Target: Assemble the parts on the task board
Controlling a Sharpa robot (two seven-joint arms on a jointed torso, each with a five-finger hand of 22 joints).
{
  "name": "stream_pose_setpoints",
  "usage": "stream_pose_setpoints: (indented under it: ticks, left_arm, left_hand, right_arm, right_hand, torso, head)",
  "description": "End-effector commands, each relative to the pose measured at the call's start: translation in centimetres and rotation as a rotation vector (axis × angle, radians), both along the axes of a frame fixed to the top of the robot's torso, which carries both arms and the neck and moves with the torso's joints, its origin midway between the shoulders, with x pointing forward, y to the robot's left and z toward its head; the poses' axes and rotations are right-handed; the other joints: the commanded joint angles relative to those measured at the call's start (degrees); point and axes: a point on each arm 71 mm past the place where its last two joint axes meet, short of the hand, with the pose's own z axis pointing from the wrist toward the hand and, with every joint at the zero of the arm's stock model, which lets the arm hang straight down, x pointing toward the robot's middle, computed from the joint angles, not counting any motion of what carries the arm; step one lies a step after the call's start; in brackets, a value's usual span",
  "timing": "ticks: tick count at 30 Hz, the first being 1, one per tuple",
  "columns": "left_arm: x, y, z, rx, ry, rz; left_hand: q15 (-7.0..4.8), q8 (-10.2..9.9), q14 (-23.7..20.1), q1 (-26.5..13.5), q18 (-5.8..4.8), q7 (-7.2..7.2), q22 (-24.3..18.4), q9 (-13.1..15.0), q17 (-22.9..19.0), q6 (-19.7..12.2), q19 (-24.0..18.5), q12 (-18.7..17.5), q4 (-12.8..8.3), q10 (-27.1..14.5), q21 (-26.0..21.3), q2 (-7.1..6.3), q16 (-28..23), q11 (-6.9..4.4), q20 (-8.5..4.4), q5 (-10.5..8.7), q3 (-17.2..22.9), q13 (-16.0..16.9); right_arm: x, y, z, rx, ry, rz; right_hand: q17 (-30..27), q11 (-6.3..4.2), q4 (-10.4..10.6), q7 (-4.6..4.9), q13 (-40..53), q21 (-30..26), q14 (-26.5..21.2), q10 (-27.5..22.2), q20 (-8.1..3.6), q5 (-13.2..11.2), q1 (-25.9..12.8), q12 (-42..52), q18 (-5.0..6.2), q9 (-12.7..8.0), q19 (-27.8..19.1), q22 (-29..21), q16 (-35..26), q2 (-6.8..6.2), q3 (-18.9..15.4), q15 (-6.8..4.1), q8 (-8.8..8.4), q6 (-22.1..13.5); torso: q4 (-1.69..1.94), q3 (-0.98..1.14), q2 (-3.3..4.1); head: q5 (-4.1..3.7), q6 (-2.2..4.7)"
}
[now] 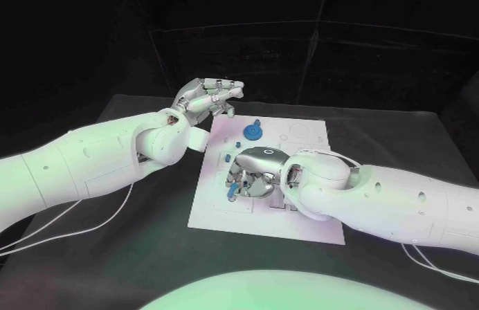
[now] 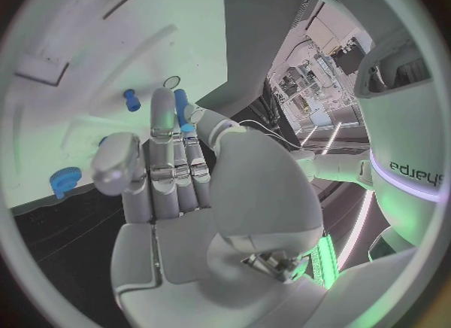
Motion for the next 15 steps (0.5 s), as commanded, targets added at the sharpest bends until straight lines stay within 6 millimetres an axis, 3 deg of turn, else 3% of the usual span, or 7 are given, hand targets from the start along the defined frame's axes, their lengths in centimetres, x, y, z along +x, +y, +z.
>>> stream_pose_setpoints:
  ticks: [1,15]
  left_arm:
    - [0.01,-0.11,0.16,-0.011,-0.007,-0.008]
    - [0.04,-0.1,0.15,-0.011,-0.006,-0.009]
  left_hand:
    - [0.39,0.21,0.05,0.17,0.34,0.0,-0.1,0.05,0.03,-0.51,0.19,0.28,-0.01,-0.33,-0.37,0.27,0.18,0.08,0.07,-0.16,-0.24,0.09]
    - [0.39,0.21,0.05,0.17,0.34,0.0,-0.1,0.05,0.03,-0.51,0.19,0.28,-0.01,-0.33,-0.37,0.27,0.18,0.08,0.07,-0.16,-0.24,0.09]
  right_arm:
    - [-0.03,0.03,-0.3,-0.044,-0.01,0.025]
    - [0.03,0.19,-0.78,-0.088,-0.013,0.028]
  right_hand:
    - [0.07,0.21,-0.03,0.46,-0.03,0.29,0.16,-0.07,-0.08,0.16,-0.24,-0.2,-0.5,-0.03,-0.06,-0.04,-0.25,-0.07,0.32,-0.18,-0.1,0.03]
    - [0.08,0.22,-0.01,0.46,-0.03,0.29,0.17,-0.06,-0.07,0.17,-0.33,-0.23,-0.5,-0.03,-0.07,-0.05,-0.24,-0.11,0.31,-0.17,-0.12,0.03]
  torso:
    - [-0.04,-0.02,-0.04]
    - [-0.02,-0.03,-0.01]
  head:
    - [0.07,-0.15]
    - [0.21,-0.34]
